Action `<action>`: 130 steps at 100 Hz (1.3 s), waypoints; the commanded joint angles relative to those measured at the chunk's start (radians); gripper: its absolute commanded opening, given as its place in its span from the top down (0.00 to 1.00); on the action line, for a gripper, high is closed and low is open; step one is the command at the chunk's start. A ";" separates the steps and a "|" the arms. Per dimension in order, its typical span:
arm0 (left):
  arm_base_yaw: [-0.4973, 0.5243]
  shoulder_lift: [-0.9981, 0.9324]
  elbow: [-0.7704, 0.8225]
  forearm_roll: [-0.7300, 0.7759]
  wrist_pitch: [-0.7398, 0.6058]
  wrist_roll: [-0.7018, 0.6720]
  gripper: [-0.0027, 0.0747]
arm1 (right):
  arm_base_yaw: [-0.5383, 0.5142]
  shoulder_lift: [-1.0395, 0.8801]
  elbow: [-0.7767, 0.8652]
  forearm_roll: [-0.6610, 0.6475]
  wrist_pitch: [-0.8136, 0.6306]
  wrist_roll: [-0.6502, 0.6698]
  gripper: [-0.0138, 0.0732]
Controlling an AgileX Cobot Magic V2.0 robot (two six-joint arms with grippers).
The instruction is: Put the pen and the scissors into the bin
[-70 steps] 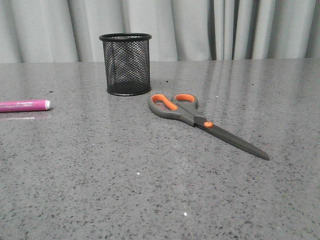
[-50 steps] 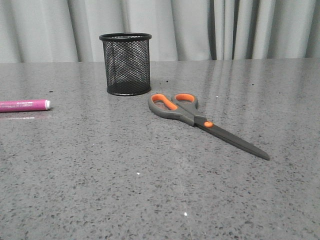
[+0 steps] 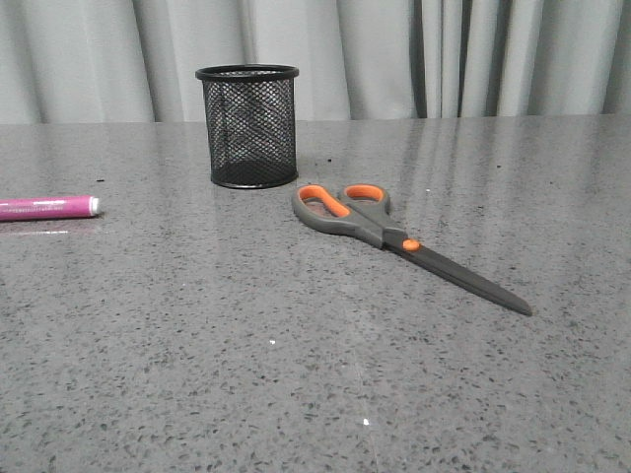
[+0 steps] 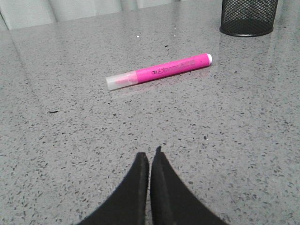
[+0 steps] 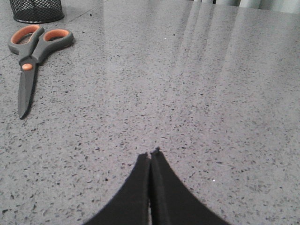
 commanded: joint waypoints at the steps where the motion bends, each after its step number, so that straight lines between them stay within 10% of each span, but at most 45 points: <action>1: 0.000 -0.033 0.043 -0.001 -0.050 -0.010 0.99 | -0.006 -0.018 0.014 -0.004 -0.037 -0.010 0.92; 55: 0.000 -0.033 0.043 0.001 -0.058 -0.010 0.99 | -0.006 -0.018 0.014 -0.053 -0.183 -0.010 0.92; 98: 0.000 -0.033 0.043 -0.027 -0.134 -0.010 0.99 | -0.006 -0.018 0.014 0.345 -0.458 0.008 0.92; 130: 0.000 -0.033 0.041 -0.812 -0.344 -0.010 0.99 | -0.006 -0.018 -0.016 0.488 -0.492 0.014 0.92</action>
